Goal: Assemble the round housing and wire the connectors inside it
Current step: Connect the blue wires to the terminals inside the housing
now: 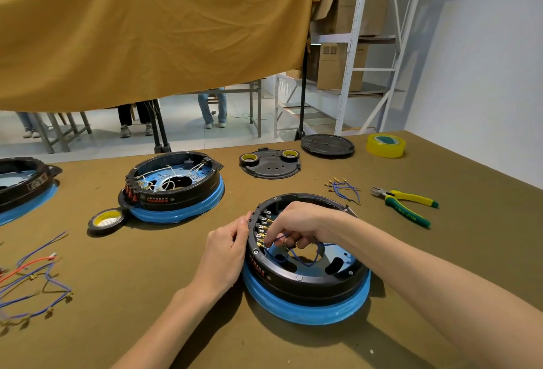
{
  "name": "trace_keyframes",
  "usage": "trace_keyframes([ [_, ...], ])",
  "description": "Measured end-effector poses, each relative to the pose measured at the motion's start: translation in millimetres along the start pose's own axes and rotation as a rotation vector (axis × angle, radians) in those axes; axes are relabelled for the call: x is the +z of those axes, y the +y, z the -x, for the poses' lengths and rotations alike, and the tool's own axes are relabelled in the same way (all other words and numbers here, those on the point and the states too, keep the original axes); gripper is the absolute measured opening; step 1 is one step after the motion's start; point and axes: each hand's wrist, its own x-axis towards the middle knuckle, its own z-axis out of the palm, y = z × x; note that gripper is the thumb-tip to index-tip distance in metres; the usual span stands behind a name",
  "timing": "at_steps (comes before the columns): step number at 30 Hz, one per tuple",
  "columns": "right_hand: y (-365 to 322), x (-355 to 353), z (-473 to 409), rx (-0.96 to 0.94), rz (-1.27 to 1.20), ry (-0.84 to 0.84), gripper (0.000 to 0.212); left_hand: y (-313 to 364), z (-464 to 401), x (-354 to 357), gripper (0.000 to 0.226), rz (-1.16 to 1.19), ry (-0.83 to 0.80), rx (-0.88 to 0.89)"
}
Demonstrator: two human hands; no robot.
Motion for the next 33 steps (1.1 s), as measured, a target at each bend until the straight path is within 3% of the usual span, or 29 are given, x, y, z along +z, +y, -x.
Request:
trace_keyframes([
  [19, -2, 4, 4, -0.030, -0.019, 0.037, 0.014, 9, 8, -1, 0.059, -0.085, -0.025, 0.012],
  [26, 11, -4, 6, -0.041, -0.068, 0.034, 0.015, 8, 7, -4, 0.046, -0.144, -0.043, -0.016],
  [30, 19, -10, 7, -0.070, -0.129, 0.057, 0.009, 9, 6, -3, 0.066, -0.130, -0.081, -0.039],
  [33, 16, -7, 4, -0.069, -0.113, 0.079, 0.015, 10, 8, 0, 0.069, -0.150, -0.063, -0.032],
])
